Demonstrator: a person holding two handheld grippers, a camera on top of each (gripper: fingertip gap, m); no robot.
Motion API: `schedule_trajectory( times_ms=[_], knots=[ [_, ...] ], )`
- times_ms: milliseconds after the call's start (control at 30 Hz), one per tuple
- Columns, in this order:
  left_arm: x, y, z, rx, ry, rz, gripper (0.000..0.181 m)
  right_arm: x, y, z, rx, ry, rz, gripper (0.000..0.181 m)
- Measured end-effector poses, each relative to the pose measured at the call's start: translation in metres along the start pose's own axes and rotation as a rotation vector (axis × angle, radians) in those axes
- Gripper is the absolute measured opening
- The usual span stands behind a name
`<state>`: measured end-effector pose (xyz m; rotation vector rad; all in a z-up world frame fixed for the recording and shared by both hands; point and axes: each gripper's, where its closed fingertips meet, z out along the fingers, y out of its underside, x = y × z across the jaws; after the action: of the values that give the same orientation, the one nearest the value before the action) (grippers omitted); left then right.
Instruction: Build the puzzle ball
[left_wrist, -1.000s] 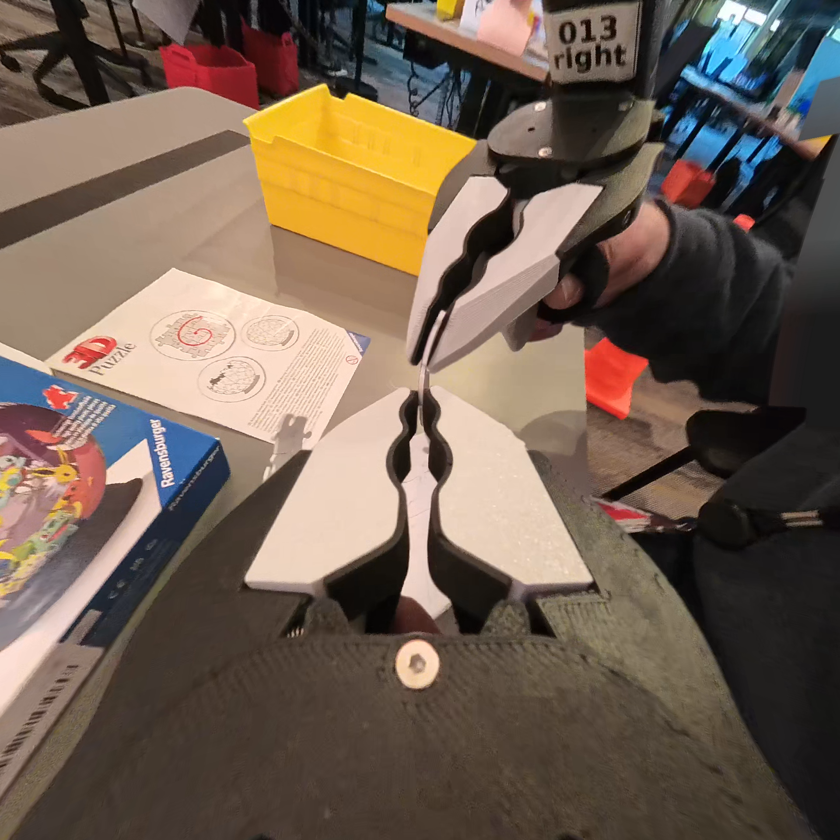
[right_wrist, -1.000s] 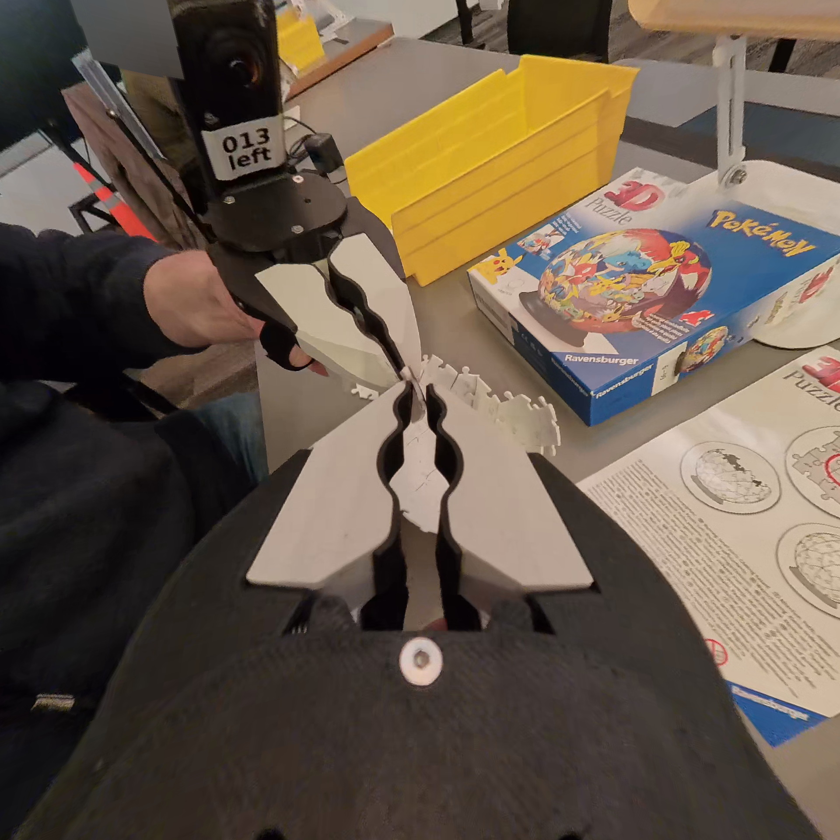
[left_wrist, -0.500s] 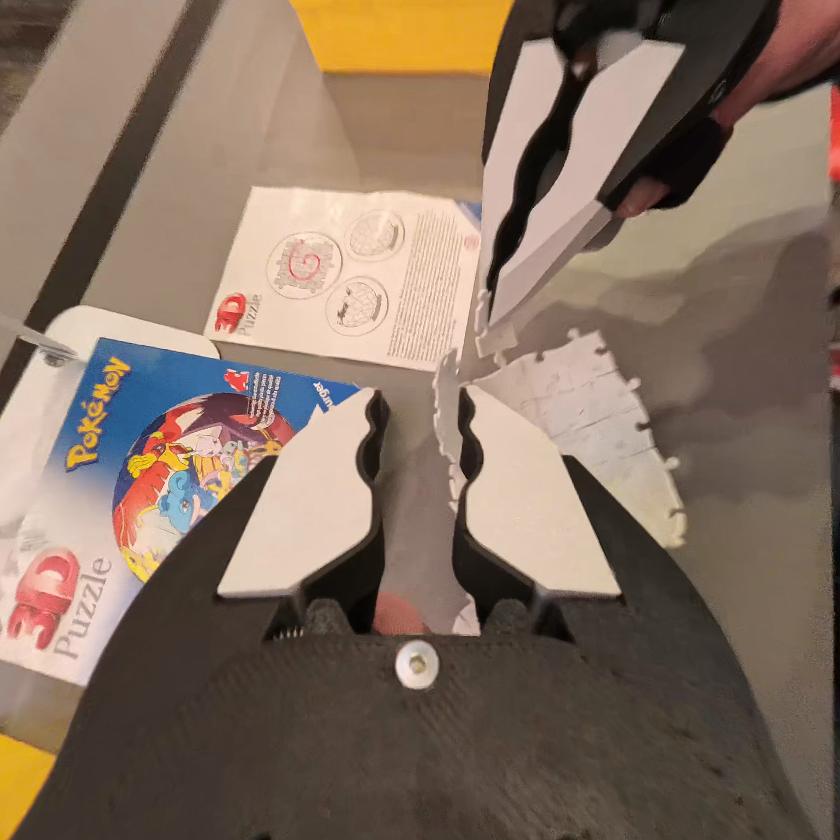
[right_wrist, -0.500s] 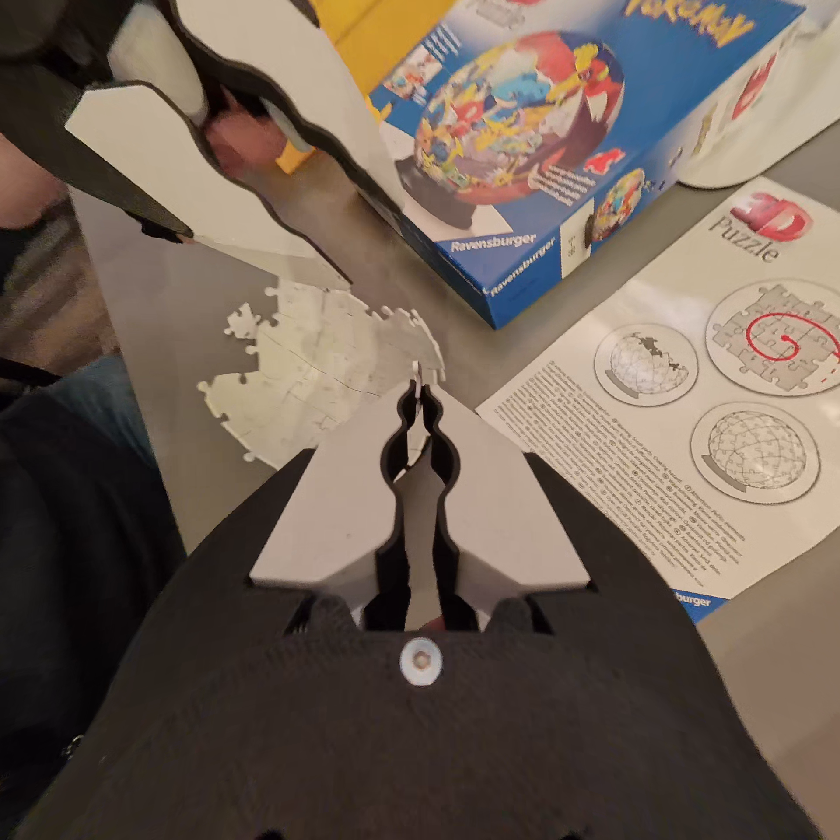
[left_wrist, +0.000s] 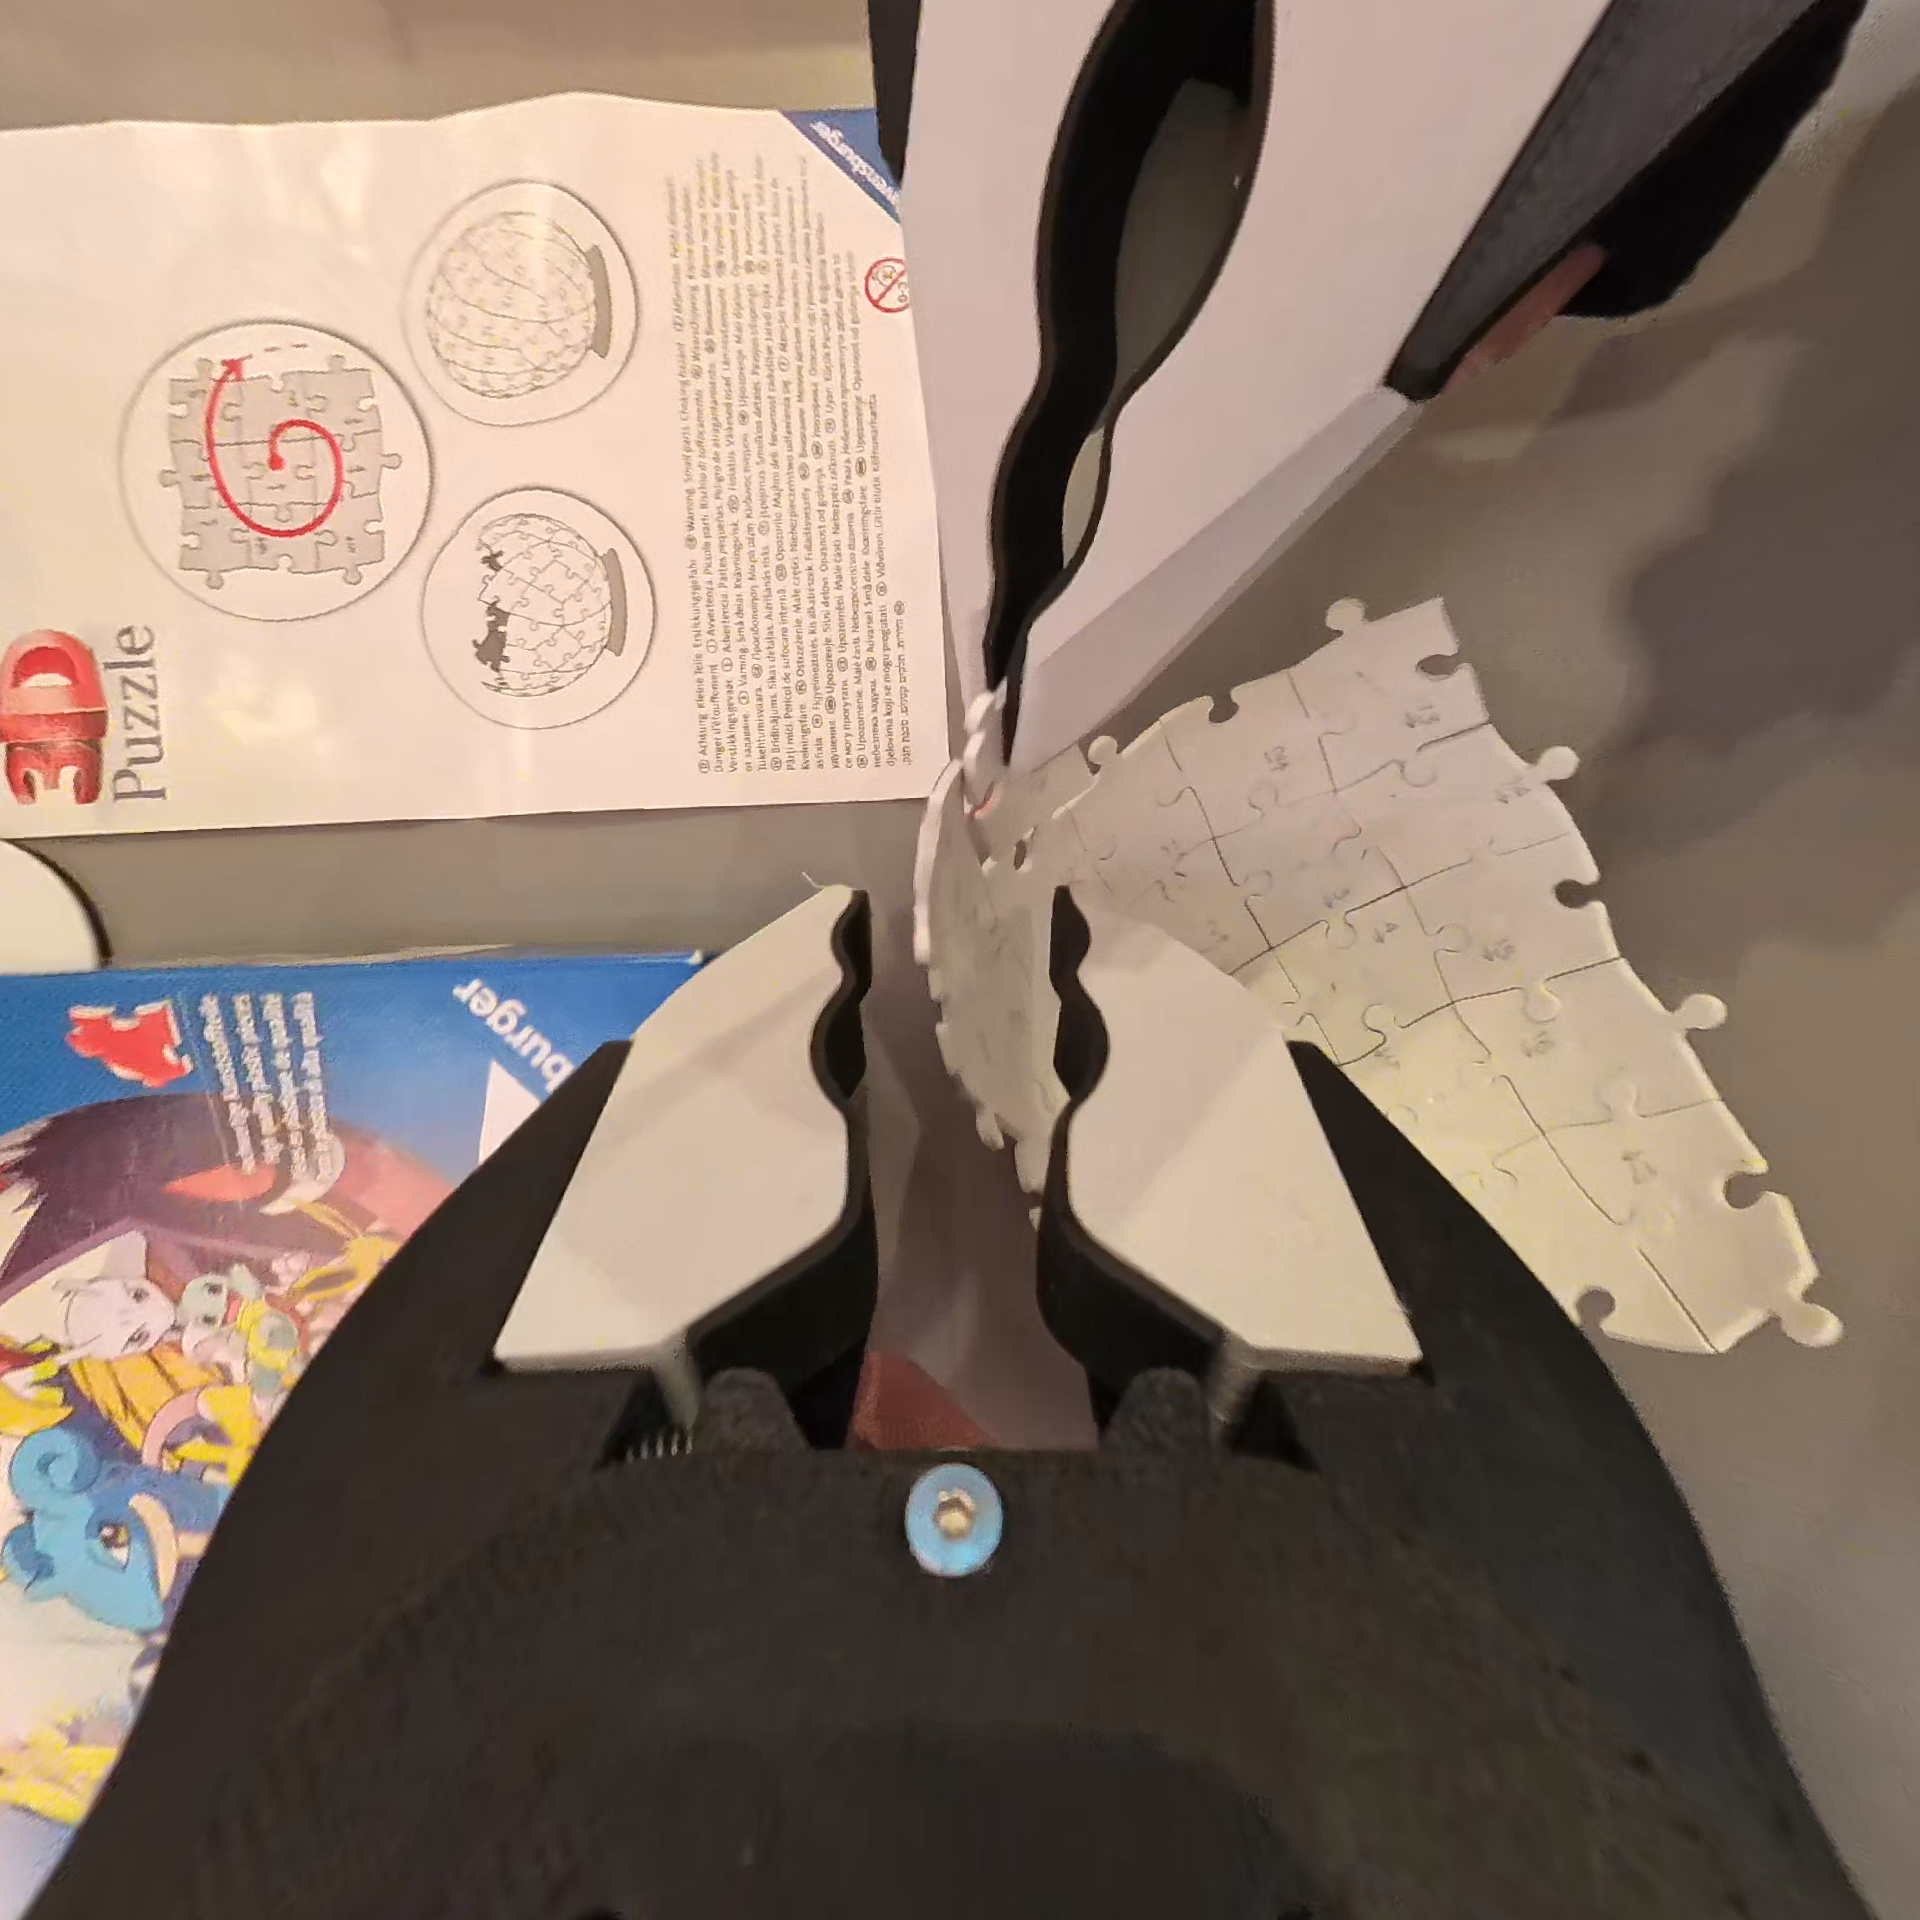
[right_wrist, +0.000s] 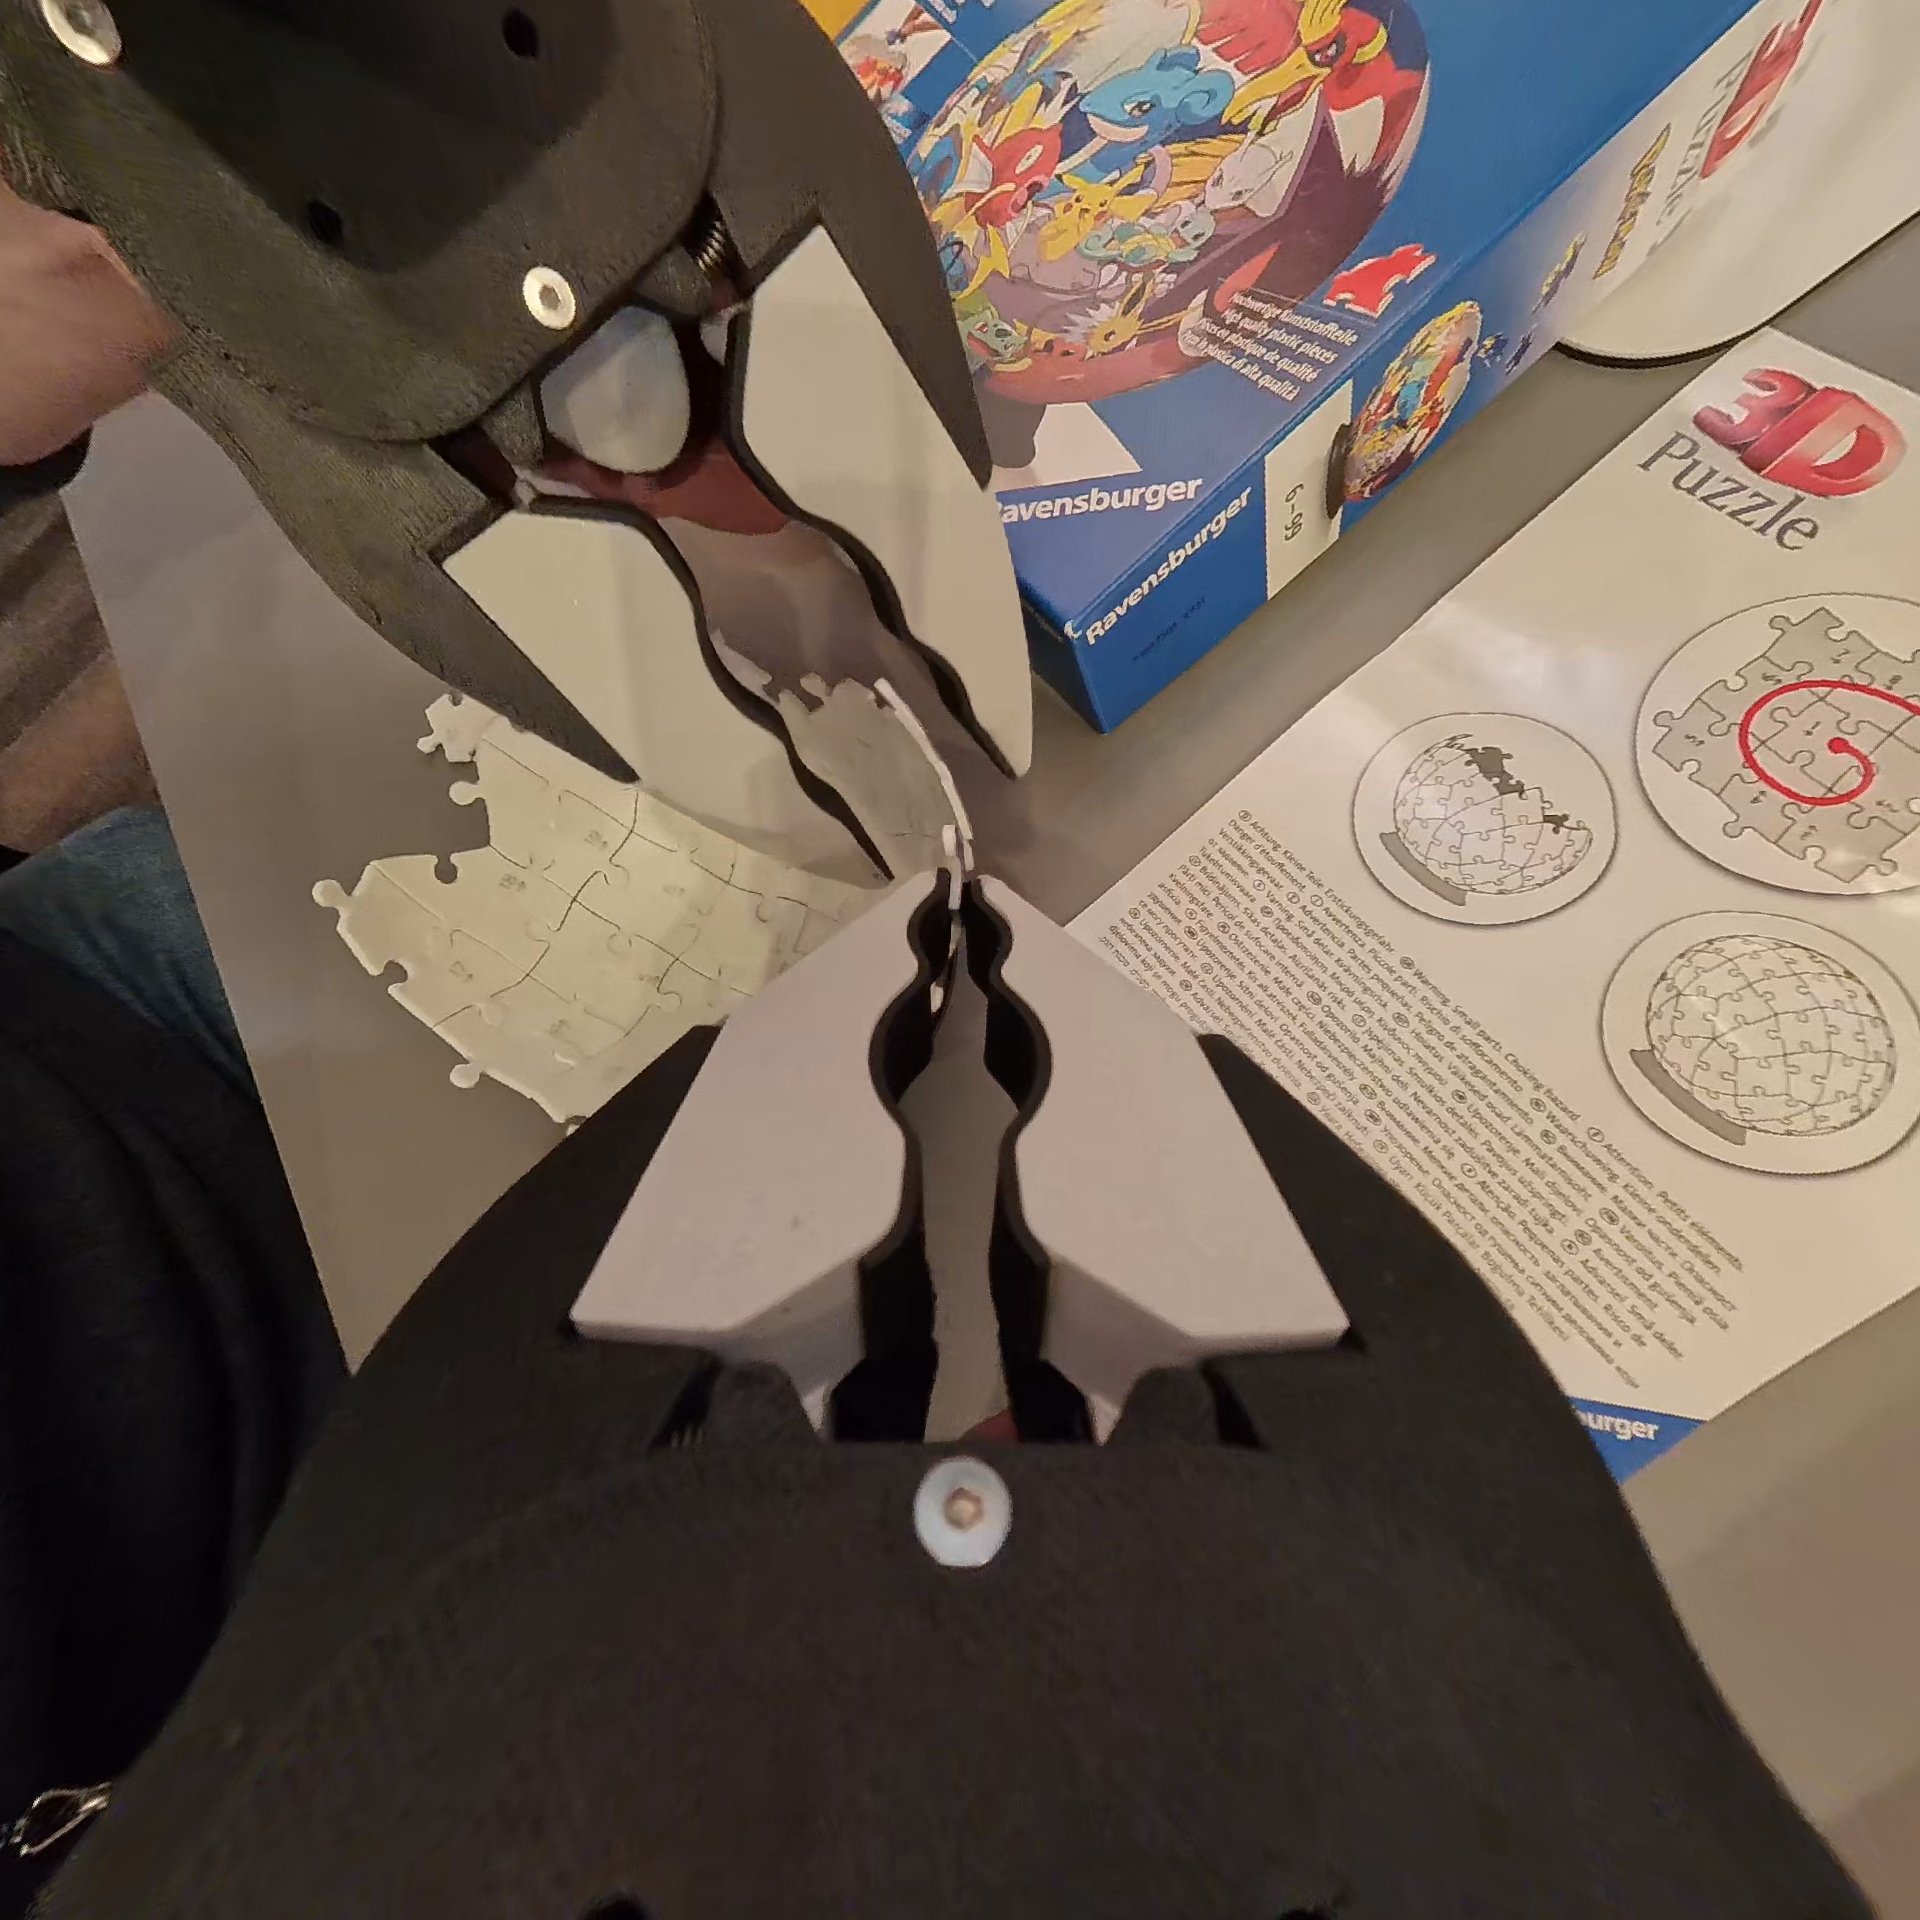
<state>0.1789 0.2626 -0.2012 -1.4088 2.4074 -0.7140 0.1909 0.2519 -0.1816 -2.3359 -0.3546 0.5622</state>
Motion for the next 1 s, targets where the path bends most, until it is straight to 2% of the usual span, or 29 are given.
schedule_trajectory(
  times_ms=[33, 200, 1000],
  knots=[
    [0.001, 0.000, 0.002, -0.006, 0.007, 0.007, 0.033, 0.000, 0.000, 0.000, 0.006, 0.002, -0.001, 0.000],
    [0.006, 0.000, 0.009, -0.021, 0.055, 0.017, 0.030, -0.001, 0.001, 0.002, 0.027, 0.004, -0.020, 0.000],
    [0.007, -0.005, 0.016, 0.021, 0.114, 0.000, 0.014, 0.002, 0.000, 0.004, 0.095, 0.052, -0.074, 0.000]
  ],
)
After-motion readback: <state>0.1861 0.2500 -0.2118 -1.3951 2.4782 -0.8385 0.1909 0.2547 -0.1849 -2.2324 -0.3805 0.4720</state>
